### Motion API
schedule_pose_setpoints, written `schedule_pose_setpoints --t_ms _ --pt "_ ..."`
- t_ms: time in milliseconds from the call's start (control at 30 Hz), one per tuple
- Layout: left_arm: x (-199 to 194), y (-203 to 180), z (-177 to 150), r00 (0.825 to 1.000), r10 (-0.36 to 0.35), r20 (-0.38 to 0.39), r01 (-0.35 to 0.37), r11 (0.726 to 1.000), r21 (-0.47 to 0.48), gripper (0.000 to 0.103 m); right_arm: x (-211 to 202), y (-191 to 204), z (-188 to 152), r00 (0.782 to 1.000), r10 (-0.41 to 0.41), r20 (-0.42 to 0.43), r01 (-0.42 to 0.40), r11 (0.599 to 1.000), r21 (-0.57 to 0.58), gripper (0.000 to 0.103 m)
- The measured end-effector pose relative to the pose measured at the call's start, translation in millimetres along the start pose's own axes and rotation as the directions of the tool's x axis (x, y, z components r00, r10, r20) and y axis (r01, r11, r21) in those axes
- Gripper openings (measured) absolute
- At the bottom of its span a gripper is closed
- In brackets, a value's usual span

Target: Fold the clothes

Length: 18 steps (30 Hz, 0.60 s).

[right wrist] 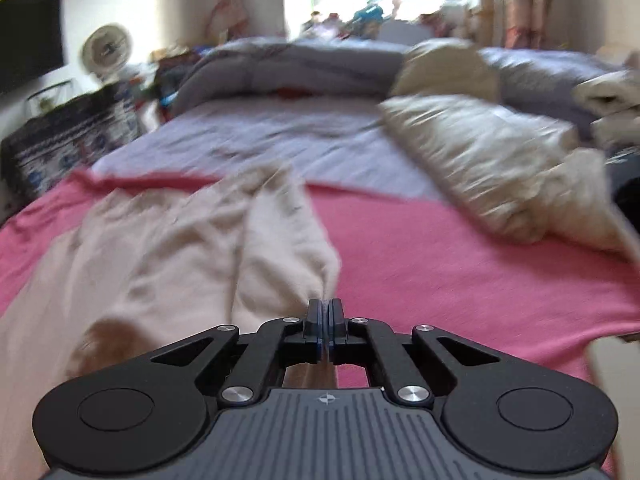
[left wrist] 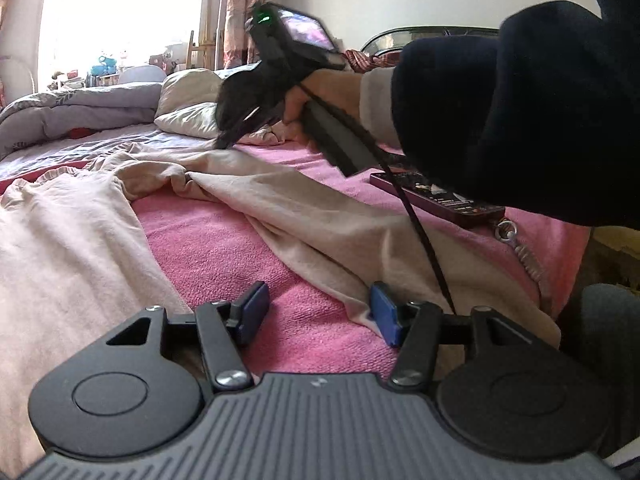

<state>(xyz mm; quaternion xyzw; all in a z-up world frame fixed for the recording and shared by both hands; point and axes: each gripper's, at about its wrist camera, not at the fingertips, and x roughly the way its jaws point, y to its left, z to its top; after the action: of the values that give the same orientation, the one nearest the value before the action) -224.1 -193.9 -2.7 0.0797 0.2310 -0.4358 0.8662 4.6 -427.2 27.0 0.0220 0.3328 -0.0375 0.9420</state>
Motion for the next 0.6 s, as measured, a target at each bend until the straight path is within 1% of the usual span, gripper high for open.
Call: schedule_pose_setpoints --t_ms 67,133,167,200,233,300,333,367,400,433,467,500,533,600 --pt "-2.4 6.2 8.9 1.000 -0.014 -0.027 0.012 0.999 -0.044 0.060 8.9 -12.1 1.4 0.993 -0.112 -0.021 0.112 0.994 -0.013 0.004" --pt "-9.6 21.8 20.3 0.999 -0.019 -0.039 0.014 0.992 -0.127 0.058 22.8 -23.7 -4.4 0.984 -0.166 -0.068 0.164 0.986 -0.022 0.006" --pt "-16.9 34.0 26.0 1.000 -0.005 -0.026 0.000 0.985 -0.171 0.058 30.4 -29.4 -8.2 0.978 -0.185 -0.095 0.183 0.983 -0.027 0.008" --pt "-25.5 47.8 31.7 1.000 0.014 -0.008 -0.016 0.977 -0.211 0.058 35.0 -32.2 -11.8 0.976 -0.191 -0.103 0.188 0.982 -0.035 0.011" --pt "-34.1 61.9 37.0 0.999 0.033 0.009 -0.029 0.970 -0.243 0.058 35.8 -32.9 -13.2 0.979 -0.180 -0.096 0.178 0.984 -0.032 0.013" --pt "-50.3 91.7 47.1 0.996 0.084 0.042 -0.069 0.960 -0.273 0.058 34.0 -35.8 -12.5 0.987 -0.142 -0.080 0.143 0.990 0.002 0.023" --pt "-56.6 109.3 52.7 0.991 0.122 0.054 -0.102 0.955 -0.278 0.059 30.1 -40.9 -11.0 0.991 -0.119 -0.065 0.122 0.992 0.039 0.039" --pt "-61.5 129.1 58.9 0.984 0.168 0.063 -0.145 0.950 -0.276 0.060 25.7 -47.0 -8.6 0.994 -0.097 -0.041 0.100 0.992 0.082 0.053" --pt "-63.4 147.9 64.4 0.976 0.210 0.066 -0.185 0.945 -0.269 0.061 21.5 -53.2 -5.5 0.997 -0.076 -0.011 0.076 0.989 0.128 0.056" --pt "-61.0 167.8 69.9 0.965 0.254 0.065 -0.230 0.939 -0.254 0.061 19.2 -59.7 -1.5 0.998 -0.052 0.021 0.048 0.984 0.174 0.057" --pt "-54.4 192.5 76.6 0.949 0.308 0.062 -0.285 0.927 -0.243 0.061 19.1 -65.4 3.5 0.998 -0.033 0.046 0.023 0.977 0.213 0.059" --pt "-44.6 217.8 82.8 0.934 0.354 0.053 -0.331 0.910 -0.250 0.061 21.5 -68.9 9.2 0.998 -0.018 0.058 0.004 0.971 0.239 0.060" --pt "-32.3 241.7 87.8 0.922 0.387 0.035 -0.362 0.889 -0.279 0.061 24.2 -69.9 15.9 0.998 -0.005 0.063 -0.011 0.970 0.244 0.060" --pt "-4.7 290.4 97.1 0.897 0.442 -0.010 -0.416 0.837 -0.356 0.062 37.6 -62.4 31.0 0.997 0.009 0.073 -0.024 0.976 0.217 0.063"
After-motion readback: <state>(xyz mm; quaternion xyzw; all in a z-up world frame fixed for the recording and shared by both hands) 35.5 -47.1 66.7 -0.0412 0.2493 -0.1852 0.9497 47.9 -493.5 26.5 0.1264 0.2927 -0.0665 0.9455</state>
